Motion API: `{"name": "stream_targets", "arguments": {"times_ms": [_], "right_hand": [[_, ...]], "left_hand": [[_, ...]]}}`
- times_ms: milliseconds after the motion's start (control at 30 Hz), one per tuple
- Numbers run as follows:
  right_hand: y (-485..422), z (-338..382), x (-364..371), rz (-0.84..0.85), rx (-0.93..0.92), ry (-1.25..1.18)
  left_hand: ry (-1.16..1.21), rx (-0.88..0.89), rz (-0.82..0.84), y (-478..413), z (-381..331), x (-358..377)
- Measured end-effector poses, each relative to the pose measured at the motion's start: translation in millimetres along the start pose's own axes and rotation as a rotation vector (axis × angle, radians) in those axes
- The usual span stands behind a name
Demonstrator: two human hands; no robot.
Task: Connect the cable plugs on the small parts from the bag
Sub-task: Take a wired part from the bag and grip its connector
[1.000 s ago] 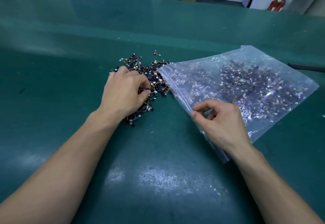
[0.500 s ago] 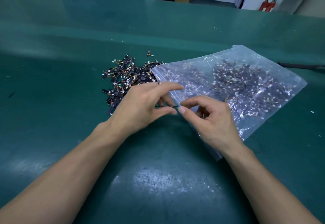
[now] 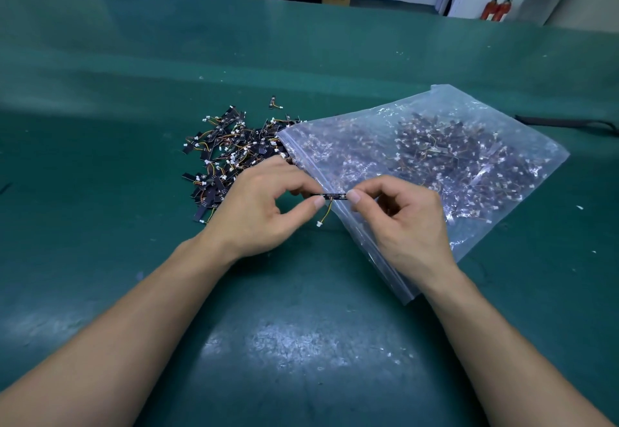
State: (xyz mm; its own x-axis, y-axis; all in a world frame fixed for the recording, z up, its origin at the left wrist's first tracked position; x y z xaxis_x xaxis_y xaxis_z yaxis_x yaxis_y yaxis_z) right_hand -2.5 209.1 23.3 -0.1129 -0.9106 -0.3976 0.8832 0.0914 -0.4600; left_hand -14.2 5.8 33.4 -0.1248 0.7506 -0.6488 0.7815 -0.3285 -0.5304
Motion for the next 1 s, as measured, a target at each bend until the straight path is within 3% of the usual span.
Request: {"name": "stream_targets", "arguments": {"times_ms": [367,1000], "right_hand": [[1.3,4.8,1.0,0.020,-0.090,0.022],[1.7,2.9,3.7,0.048,-0.191,0.091]], "left_hand": [[-0.021,0.104,-0.050,-0.1,-2.6,0.5],[0.013,0.098,-0.019,1.0,-3.2,0.6]]}}
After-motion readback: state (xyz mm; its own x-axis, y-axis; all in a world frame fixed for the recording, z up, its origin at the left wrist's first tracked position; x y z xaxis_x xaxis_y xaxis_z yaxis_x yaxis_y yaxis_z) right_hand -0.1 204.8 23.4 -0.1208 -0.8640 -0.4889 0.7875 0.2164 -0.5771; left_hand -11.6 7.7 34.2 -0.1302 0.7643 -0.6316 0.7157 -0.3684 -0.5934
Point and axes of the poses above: each hand's wrist, its own y-axis away from the middle knuckle, its own x-axis out of the palm, z = x × y, the point moved 2 cm from there along -y, towards the middle knuckle, and after that the axes turned 4 degrees about -x, right-handed, at the moved point
